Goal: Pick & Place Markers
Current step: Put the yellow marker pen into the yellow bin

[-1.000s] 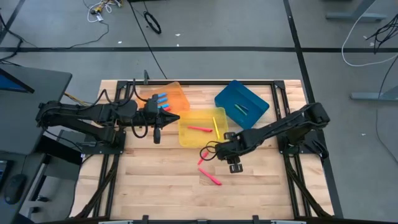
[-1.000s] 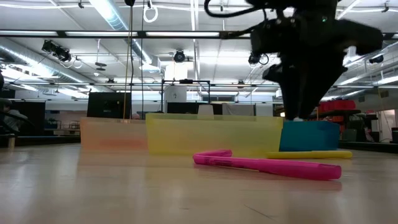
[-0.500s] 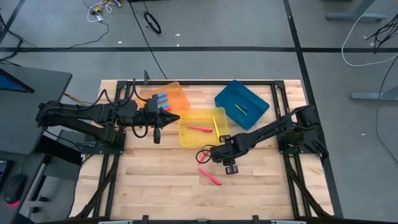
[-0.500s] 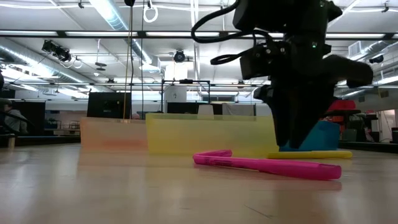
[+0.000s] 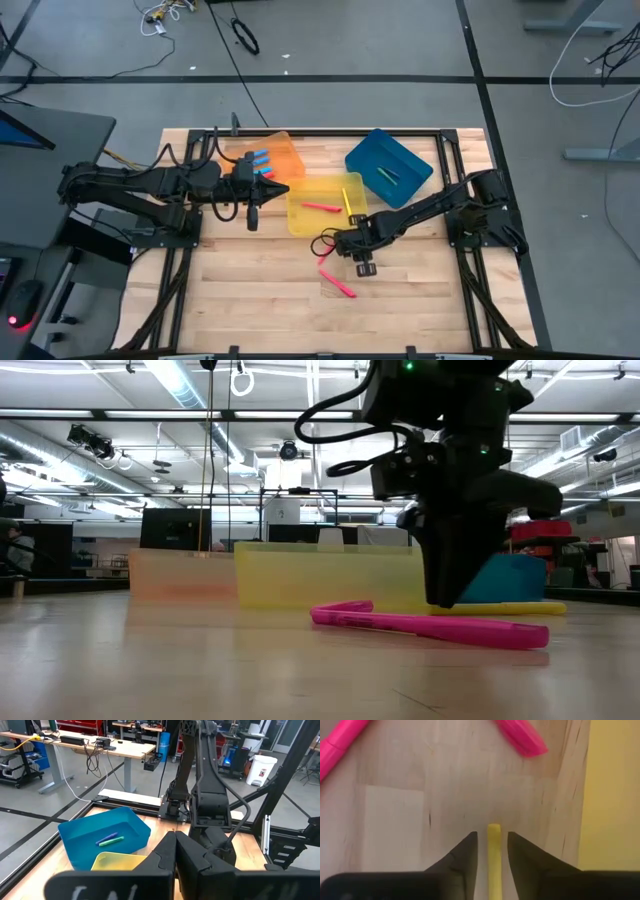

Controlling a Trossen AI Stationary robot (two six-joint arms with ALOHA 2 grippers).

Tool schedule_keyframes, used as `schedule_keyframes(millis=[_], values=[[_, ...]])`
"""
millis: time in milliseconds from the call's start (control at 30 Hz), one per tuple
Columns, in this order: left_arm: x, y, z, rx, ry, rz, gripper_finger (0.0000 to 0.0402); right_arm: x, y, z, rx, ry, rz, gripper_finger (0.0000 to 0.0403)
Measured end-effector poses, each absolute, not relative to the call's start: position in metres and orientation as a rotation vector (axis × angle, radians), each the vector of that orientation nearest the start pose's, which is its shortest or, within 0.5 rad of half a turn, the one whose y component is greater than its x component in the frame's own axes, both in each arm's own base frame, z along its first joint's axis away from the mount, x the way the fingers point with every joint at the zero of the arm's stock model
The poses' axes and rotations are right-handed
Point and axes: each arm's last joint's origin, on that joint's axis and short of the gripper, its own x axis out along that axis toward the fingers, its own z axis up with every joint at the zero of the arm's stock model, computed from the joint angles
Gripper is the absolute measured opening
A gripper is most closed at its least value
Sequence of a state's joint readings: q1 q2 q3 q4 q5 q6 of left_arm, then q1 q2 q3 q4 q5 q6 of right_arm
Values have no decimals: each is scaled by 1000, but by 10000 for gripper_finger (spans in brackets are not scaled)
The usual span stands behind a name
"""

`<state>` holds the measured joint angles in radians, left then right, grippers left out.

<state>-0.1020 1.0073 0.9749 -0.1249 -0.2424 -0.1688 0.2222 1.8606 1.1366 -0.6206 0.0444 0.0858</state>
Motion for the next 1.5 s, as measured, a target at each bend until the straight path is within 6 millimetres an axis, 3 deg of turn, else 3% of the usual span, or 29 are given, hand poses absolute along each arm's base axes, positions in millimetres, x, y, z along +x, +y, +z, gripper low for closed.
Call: schedule_keyframes(millis=[233,433,933,1067,1333,1500], values=[[220,-16,364,-143,143,153,11,336,75,146,-110,1295,104,70],[220,-16,364,-143,142,153,11,337,74,146,-116,1285,95,66],[220,-16,364,-143,142,153,11,336,75,145,-109,1294,80,158],[220,-16,364,-143,142,153,11,328,73,135,-98,1314,71,167],[220,-16,364,-144,142,153,11,326,73,132,-50,1302,53,152],[220,-16,364,-144,142,153,11,327,73,132,-47,1300,57,111]])
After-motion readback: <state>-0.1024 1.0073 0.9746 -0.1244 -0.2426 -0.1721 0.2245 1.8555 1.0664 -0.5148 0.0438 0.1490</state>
